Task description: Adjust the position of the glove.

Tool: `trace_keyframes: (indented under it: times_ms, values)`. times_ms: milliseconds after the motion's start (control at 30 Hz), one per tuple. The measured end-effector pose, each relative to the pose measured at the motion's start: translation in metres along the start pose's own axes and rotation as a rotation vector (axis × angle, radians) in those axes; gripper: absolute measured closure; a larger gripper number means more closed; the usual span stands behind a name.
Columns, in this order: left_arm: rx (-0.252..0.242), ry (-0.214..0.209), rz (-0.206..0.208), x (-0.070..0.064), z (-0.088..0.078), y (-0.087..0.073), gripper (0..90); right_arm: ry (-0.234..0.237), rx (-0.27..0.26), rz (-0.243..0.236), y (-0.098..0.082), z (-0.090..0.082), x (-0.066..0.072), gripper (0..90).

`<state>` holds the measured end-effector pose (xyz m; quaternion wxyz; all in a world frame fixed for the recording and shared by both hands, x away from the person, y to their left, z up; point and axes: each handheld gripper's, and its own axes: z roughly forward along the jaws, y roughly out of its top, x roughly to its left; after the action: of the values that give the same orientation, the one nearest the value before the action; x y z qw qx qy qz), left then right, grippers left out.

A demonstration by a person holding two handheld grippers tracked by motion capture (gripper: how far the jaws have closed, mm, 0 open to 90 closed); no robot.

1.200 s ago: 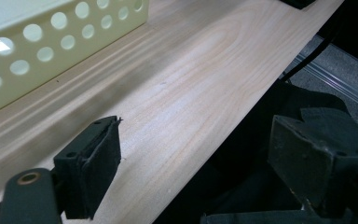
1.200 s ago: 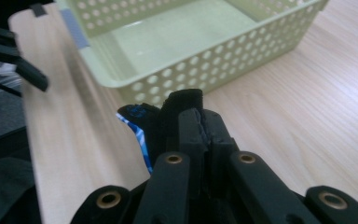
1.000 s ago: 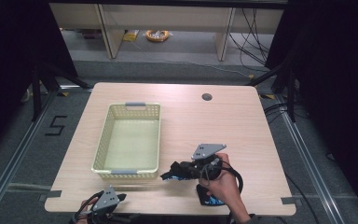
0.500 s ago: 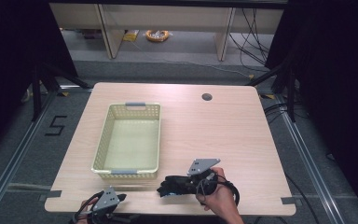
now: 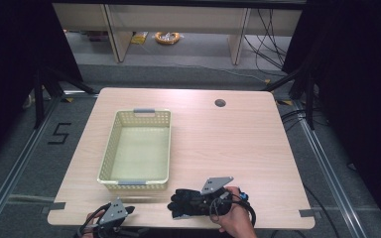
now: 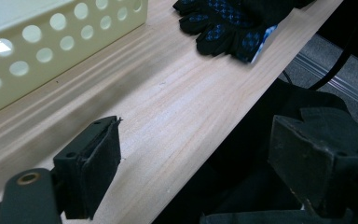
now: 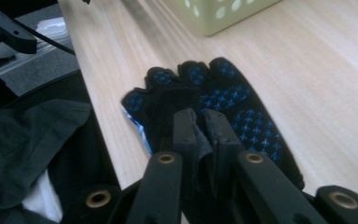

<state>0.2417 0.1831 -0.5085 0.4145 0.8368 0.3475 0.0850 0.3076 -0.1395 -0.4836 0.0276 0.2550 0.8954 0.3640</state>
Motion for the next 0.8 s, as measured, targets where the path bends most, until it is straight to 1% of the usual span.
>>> trace_keyframes:
  times_ms: [33, 67, 100, 133, 167, 200, 233, 267, 300, 333, 367, 400, 433, 467, 500, 533, 567, 600, 633, 667, 700, 733, 767, 800]
  values:
    - [-0.007, -0.003, -0.008, 0.0, 0.0, 0.0, 16.3, -0.008, -0.005, 0.006, -0.001, -0.001, 0.001, 77.1]
    - [-0.007, -0.003, -0.008, 0.0, 0.0, 0.0, 16.3, -0.008, -0.005, 0.006, -0.001, -0.001, 0.001, 77.1]
    - [-0.005, -0.005, -0.004, 0.0, 0.0, 0.0, 16.3, -0.009, -0.017, 0.013, 0.0, -0.005, 0.0, 74.0]
    - [-0.005, -0.005, -0.004, 0.0, 0.0, 0.0, 16.3, -0.009, -0.017, 0.013, 0.0, -0.005, 0.0, 74.0]
    - [0.019, -0.007, 0.008, 0.001, -0.002, 0.001, 16.3, -0.036, -0.05, 0.033, 0.0, -0.013, -0.001, 69.8]
    - [0.019, -0.007, 0.008, 0.001, -0.002, 0.001, 16.3, -0.036, -0.05, 0.033, 0.0, -0.013, -0.001, 69.8]
    - [0.009, -0.011, -0.004, 0.001, -0.001, 0.001, 16.4, -0.083, -0.059, 0.057, -0.002, -0.025, -0.003, 68.5]
    - [0.002, -0.003, -0.003, 0.001, -0.001, 0.0, 16.4, -0.104, -0.058, 0.057, -0.004, -0.029, -0.005, 67.4]
    - [-0.005, 0.0, -0.006, 0.0, 0.0, 0.0, 16.3, -0.148, -0.051, 0.066, -0.008, -0.034, -0.006, 66.5]
    - [-0.005, 0.0, -0.006, 0.0, 0.0, 0.0, 16.4, -0.184, -0.058, 0.079, -0.012, -0.037, -0.008, 65.9]
    - [-0.003, 0.0, -0.003, 0.0, 0.0, 0.0, 16.4, -0.211, -0.055, 0.12, -0.017, -0.041, -0.008, 64.6]
    - [-0.002, -0.006, -0.006, 0.0, 0.0, 0.0, 16.4, -0.229, -0.036, 0.126, -0.022, -0.046, -0.01, 63.2]
    - [-0.006, -0.004, -0.007, 0.0, 0.0, 0.0, 16.4, -0.253, -0.039, 0.175, -0.027, -0.049, -0.01, 61.1]
    - [0.012, -0.006, 0.013, 0.001, -0.001, 0.001, 16.3, -0.275, -0.037, 0.203, -0.031, -0.052, -0.011, 59.7]
    - [0.012, -0.006, 0.013, 0.001, -0.001, 0.001, 16.4, -0.275, -0.037, 0.203, -0.031, -0.052, -0.011, 59.7]
    - [0.01, -0.002, 0.013, 0.001, -0.001, 0.0, 16.4, -0.312, -0.035, 0.242, -0.04, -0.058, -0.012, 57.0]
    - [0.003, 0.0, 0.002, 0.001, 0.0, 0.0, 16.4, -0.329, -0.044, 0.246, -0.043, -0.059, -0.013, 57.0]
    - [0.003, 0.0, 0.002, 0.001, 0.0, 0.0, 16.4, -0.329, -0.044, 0.246, -0.043, -0.059, -0.013, 57.0]
    - [0.009, -0.008, -0.001, 0.001, -0.001, 0.001, 16.4, -0.373, -0.021, 0.284, -0.049, -0.065, -0.015, 54.9]
    - [-0.002, -0.002, -0.003, 0.0, 0.0, 0.0, 16.3, -0.397, -0.021, 0.296, -0.051, -0.067, -0.016, 53.9]
    - [0.014, -0.004, 0.017, 0.001, -0.001, 0.0, 16.4, -0.416, -0.009, 0.311, -0.055, -0.069, -0.017, 52.9]
    - [0.014, -0.004, 0.017, 0.001, -0.001, 0.0, 16.4, -0.416, -0.009, 0.311, -0.055, -0.069, -0.017, 52.9]
    - [-0.003, -0.004, -0.001, 0.0, 0.0, 0.0, 16.4, -0.435, -0.002, 0.359, -0.061, -0.072, -0.019, 52.7]
    - [0.008, -0.003, 0.01, 0.001, 0.0, 0.0, 16.4, -0.43, -0.006, 0.377, -0.063, -0.071, -0.02, 52.5]
